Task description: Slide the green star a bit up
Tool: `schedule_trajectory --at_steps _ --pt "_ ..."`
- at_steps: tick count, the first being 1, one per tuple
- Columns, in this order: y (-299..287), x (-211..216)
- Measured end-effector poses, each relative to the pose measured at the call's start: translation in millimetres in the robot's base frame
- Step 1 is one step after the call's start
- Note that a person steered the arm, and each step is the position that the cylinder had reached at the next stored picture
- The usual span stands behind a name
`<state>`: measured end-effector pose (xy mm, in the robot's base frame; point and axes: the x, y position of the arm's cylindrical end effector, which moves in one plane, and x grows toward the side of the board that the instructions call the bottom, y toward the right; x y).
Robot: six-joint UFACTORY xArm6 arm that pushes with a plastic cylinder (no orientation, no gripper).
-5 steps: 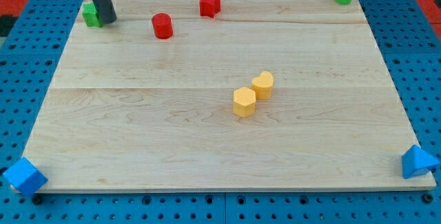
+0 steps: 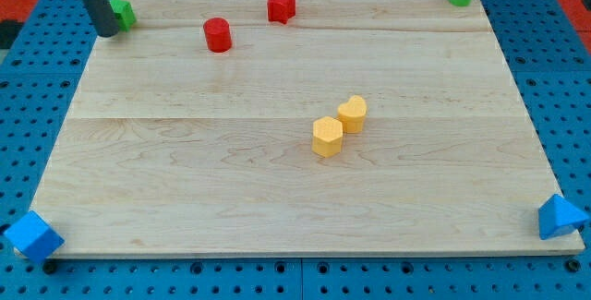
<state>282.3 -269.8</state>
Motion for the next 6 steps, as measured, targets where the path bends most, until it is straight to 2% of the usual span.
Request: schedule_trajectory --at_steps 1,3,4,5,6 --pt "10.0 -2.2" --pt "10.9 -78.2" --pt "10.9 -87.3" --pt "10.9 -79.7" --pt "14.4 -4.9"
